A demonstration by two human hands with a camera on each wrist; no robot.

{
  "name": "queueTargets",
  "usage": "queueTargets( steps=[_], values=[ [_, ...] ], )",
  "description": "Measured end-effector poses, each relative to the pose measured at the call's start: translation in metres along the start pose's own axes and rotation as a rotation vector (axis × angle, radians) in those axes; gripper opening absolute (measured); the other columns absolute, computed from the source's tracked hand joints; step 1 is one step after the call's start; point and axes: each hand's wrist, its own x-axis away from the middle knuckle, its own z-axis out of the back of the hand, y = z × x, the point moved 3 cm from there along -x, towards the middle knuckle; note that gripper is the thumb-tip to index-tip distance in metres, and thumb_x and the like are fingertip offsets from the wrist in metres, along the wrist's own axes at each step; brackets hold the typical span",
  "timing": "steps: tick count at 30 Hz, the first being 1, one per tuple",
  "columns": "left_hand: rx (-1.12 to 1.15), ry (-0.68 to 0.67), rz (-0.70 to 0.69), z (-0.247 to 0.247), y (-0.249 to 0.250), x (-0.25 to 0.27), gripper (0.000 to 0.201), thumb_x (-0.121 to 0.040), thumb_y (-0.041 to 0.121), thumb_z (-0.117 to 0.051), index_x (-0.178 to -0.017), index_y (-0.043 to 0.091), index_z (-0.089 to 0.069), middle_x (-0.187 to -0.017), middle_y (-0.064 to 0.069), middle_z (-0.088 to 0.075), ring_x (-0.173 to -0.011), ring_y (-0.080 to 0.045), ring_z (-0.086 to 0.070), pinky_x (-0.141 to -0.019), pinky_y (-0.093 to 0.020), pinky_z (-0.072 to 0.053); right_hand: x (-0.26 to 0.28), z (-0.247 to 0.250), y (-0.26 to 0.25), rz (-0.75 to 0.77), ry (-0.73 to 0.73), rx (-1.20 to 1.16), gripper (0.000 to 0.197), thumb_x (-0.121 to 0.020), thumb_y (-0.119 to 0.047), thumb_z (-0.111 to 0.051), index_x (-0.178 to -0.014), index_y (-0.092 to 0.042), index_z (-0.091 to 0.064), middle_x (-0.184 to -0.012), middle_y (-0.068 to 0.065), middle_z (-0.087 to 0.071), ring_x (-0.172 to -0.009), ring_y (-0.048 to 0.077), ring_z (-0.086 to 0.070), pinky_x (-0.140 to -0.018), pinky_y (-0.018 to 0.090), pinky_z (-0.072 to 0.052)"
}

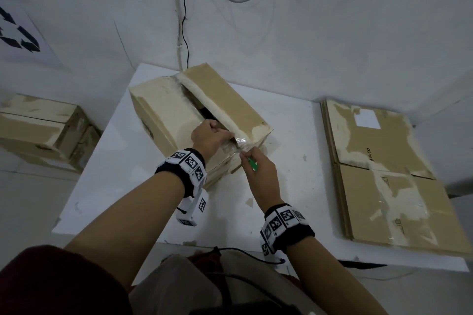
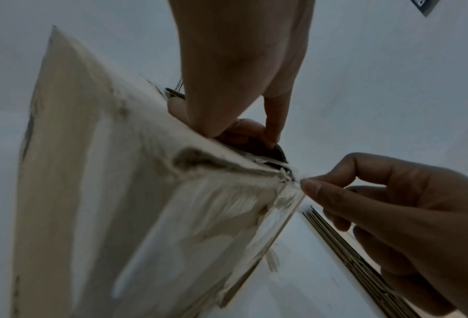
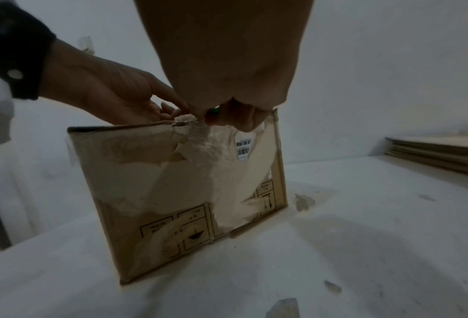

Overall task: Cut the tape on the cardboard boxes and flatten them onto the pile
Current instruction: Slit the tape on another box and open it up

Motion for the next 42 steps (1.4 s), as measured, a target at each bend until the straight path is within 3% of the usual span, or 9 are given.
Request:
queueTargets(
  steps=[4,7,12,20,24,28,33,38,42],
  values=[
    [0.03,-0.03,0.041,-0.001,-0.008,-0.01,0.056,-0.031,0.042,-0.082,-0.07,0.027,-0.044,-0.096,-0.02,-0.07,-0.094,-0.032,-0.068,-0.09,-0.05,-0.052,-0.005,-0.001,-0.003,0.014,0.001,0.03,0.015,-0.1,-0.031,-0.053,-0.09,-0.02,-0.054,-0.078,-0.014,-0.057,-0.076,0.011,-0.055,-0.068,0.035,-0.049],
    [0.046,-0.043,0.058,0.0,-0.012,-0.013,0.056,-0.031,0.039,-0.084,-0.068,0.027,-0.043,-0.094,-0.02,-0.07,-0.094,-0.033,-0.068,-0.089,-0.052,-0.052,-0.003,-0.003,-0.001,0.004,0.023,0.013,0.015,-0.1,-0.029,-0.053,-0.089,-0.019,-0.053,-0.076,-0.01,-0.056,-0.073,0.011,-0.053,-0.066,0.036,-0.048],
    [0.019,-0.056,0.069,0.002,-0.013,-0.017,0.048,-0.035,0.038,-0.084,-0.064,0.025,-0.048,-0.077,-0.006,-0.062,-0.089,-0.032,-0.068,-0.087,-0.055,-0.052,-0.011,0.002,0.003,-0.001,0.032,0.014,0.015,-0.099,-0.03,-0.054,-0.089,-0.019,-0.053,-0.079,-0.006,-0.059,-0.075,0.014,-0.055,-0.067,0.038,-0.048],
    [0.006,-0.069,0.073,0.001,-0.016,-0.02,0.041,-0.036,0.037,-0.086,-0.058,0.027,-0.052,-0.077,-0.006,-0.064,-0.094,-0.037,-0.066,-0.087,-0.055,-0.053,-0.016,0.001,0.005,-0.01,0.05,-0.003,0.015,-0.099,-0.031,-0.054,-0.088,-0.021,-0.051,-0.078,-0.005,-0.059,-0.074,0.017,-0.054,-0.067,0.041,-0.048],
    [-0.092,0.003,0.093,-0.004,-0.007,-0.013,0.061,-0.032,0.056,-0.076,-0.079,0.021,-0.06,-0.1,-0.007,-0.069,-0.103,-0.027,-0.061,-0.094,-0.045,-0.049,-0.013,-0.003,0.007,-0.017,0.06,-0.027,0.012,-0.1,-0.032,-0.052,-0.095,-0.021,-0.052,-0.084,-0.006,-0.061,-0.078,0.014,-0.058,-0.068,0.041,-0.051],
    [-0.237,0.066,0.079,-0.009,0.003,-0.005,0.074,-0.03,0.079,-0.066,-0.082,0.027,-0.063,-0.095,0.004,-0.07,-0.107,-0.022,-0.058,-0.099,-0.041,-0.043,-0.007,0.001,0.015,0.025,0.027,-0.009,0.012,-0.1,-0.03,-0.051,-0.096,-0.019,-0.051,-0.086,-0.006,-0.062,-0.078,0.013,-0.06,-0.066,0.04,-0.053],
    [-0.234,0.179,0.063,-0.008,0.006,0.0,0.066,-0.051,0.06,-0.083,-0.097,0.021,-0.056,-0.11,-0.002,-0.065,-0.117,-0.024,-0.051,-0.102,-0.04,-0.04,-0.022,0.01,0.013,-0.006,0.052,-0.035,0.016,-0.1,-0.027,-0.053,-0.086,-0.022,-0.047,-0.077,-0.009,-0.057,-0.066,0.006,-0.051,-0.059,0.03,-0.042],
    [-0.375,-0.01,-0.014,-0.009,0.014,-0.001,0.065,-0.068,0.073,-0.062,-0.107,0.022,-0.066,-0.107,0.004,-0.069,-0.113,-0.021,-0.055,-0.112,-0.044,-0.022,-0.039,0.018,0.014,-0.023,0.047,0.008,0.014,-0.096,-0.022,-0.057,-0.086,-0.022,-0.046,-0.076,-0.011,-0.057,-0.067,0.004,-0.053,-0.059,0.03,-0.044],
    [-0.454,0.052,0.001,-0.013,0.021,0.003,0.072,-0.086,0.049,-0.062,-0.142,0.013,-0.035,-0.112,-0.005,-0.062,-0.124,-0.024,-0.046,-0.116,-0.038,-0.01,-0.015,0.033,0.03,-0.032,0.163,0.004,0.02,-0.087,-0.026,-0.068,-0.093,-0.023,-0.049,-0.084,-0.014,-0.061,-0.077,0.003,-0.061,-0.06,0.02,-0.048]
  ],
)
